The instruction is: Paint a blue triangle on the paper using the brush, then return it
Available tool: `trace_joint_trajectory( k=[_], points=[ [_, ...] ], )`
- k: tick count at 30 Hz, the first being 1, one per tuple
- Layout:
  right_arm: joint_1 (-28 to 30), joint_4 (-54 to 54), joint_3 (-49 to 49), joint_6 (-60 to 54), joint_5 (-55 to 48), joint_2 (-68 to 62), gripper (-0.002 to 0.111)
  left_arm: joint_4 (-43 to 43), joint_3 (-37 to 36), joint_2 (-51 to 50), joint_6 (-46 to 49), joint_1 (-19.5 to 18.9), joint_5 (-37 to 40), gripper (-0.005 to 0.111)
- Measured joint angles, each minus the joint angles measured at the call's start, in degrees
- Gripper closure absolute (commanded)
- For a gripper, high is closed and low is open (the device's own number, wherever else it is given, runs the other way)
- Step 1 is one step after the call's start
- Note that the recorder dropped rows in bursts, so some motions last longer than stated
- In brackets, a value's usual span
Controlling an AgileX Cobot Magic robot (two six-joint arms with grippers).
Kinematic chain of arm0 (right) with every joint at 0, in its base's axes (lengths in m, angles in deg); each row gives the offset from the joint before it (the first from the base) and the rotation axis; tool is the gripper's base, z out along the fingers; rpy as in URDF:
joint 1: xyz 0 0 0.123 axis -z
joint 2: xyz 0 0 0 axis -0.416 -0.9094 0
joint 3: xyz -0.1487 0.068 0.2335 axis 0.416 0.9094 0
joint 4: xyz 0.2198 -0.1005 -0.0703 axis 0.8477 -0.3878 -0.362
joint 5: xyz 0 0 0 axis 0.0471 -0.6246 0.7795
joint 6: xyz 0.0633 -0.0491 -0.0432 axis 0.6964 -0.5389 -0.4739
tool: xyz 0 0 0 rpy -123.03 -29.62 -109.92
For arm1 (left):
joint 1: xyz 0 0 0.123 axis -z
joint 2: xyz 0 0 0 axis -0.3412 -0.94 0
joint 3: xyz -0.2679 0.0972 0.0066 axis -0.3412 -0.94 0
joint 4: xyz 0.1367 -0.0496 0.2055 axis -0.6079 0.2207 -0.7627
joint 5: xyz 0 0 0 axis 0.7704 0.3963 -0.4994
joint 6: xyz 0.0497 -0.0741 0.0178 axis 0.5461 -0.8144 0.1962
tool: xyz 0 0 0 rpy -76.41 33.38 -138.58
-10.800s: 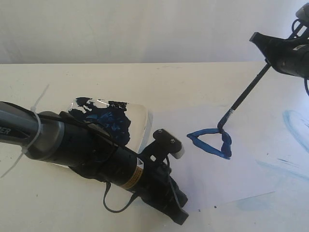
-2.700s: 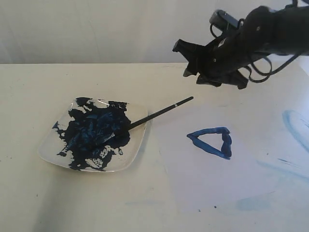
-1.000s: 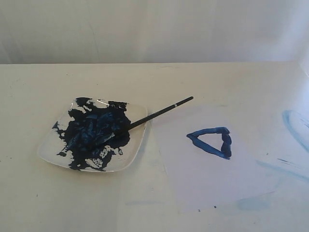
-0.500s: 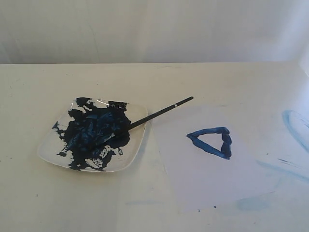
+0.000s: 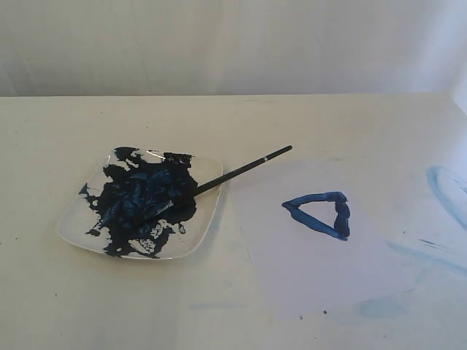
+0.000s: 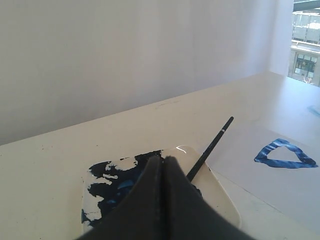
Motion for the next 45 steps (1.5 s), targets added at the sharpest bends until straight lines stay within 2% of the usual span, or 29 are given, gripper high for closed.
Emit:
trace_joint_trajectory(
  k=[6, 17, 23, 29, 35, 45],
  points=[
    [0.0, -4.7, 10.0, -3.2, 0.8, 1.5, 0.108, 0.0, 0.0, 0.0, 0.0, 0.0, 0.0, 0.107],
    [0.0, -11.5, 38.9, -5.2, 0.7, 7.2, 0.108, 0.0, 0.0, 0.0, 0.0, 0.0, 0.0, 0.107],
    [0.0, -11.7, 51.3, -5.3, 8.2, 7.2, 0.108, 0.0, 0.0, 0.0, 0.0, 0.0, 0.0, 0.107],
    [0.0, -11.5, 61.3, -5.4, 11.0, 7.2, 0.108, 0.0, 0.0, 0.0, 0.0, 0.0, 0.0, 0.107],
    [0.0, -11.0, 63.5, -5.5, 16.7, 7.2, 0.108, 0.0, 0.0, 0.0, 0.0, 0.0, 0.0, 0.107],
    [1.7, -4.6, 63.5, -5.5, 16.6, 7.2, 0.108, 0.0, 0.0, 0.0, 0.0, 0.0, 0.0, 0.107]
  ],
)
